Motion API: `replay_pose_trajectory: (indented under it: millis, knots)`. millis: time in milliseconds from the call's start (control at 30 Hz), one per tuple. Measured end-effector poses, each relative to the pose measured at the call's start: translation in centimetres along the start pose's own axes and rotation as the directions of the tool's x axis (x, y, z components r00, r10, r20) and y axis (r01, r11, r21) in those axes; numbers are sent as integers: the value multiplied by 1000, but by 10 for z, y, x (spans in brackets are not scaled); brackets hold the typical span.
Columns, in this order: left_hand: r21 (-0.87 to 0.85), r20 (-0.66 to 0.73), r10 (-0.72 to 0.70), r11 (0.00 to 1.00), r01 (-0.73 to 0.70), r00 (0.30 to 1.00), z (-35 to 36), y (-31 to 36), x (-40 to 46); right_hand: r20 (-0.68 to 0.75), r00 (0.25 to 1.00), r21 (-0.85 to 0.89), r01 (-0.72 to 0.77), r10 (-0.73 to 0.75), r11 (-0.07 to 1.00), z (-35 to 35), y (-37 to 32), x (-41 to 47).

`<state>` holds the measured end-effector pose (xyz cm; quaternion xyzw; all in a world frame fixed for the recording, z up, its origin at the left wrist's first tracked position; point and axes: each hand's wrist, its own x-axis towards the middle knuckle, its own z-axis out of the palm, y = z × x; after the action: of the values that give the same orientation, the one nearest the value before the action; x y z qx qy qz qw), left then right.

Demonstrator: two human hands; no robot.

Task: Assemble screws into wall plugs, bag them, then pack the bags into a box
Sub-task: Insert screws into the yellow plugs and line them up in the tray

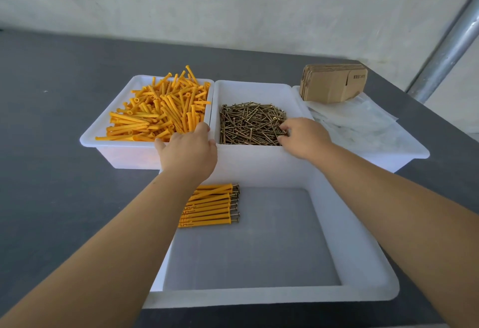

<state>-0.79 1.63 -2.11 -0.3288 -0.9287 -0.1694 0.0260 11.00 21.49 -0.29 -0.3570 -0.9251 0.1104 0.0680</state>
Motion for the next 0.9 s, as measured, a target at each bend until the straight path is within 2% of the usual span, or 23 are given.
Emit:
replay_pose_trajectory:
  millis: [67,167,300,400,500,600,667,733,800,900]
  knots:
    - [24,3,5,1000,-5,1000,0,-1,3,146,989,-38,9,-3,999,-2,-10,12]
    - [74,-8,4,997,-4,1000,2,-2,5,354,935,-160,26,33,987,-3,-27,25]
    - [102,-28,-21,995,23,999,4,2,3,484,870,-355,98,93,930,-7,-33,33]
    - [107,-11,-62,992,63,998,6,3,3,427,900,-392,98,86,915,-7,-34,33]
    - [119,26,-91,989,87,996,6,0,5,342,937,-373,62,75,926,-3,-31,33]
    - [99,2,-74,992,73,997,5,-2,5,234,969,-321,-2,81,947,-1,-30,32]
    - [9,-84,-39,999,40,996,2,-1,5,217,969,-291,-47,114,956,-3,-29,31]
    - [-137,-270,40,987,-79,962,1,-2,4,211,967,-278,-77,139,958,-5,-29,29]
    - [-242,-459,117,937,-251,881,-3,-1,3,105,990,-215,-72,96,974,-5,-27,27]
    - [-261,-574,244,850,-457,782,-7,6,-2,-48,997,-201,-74,65,977,-9,-26,20]
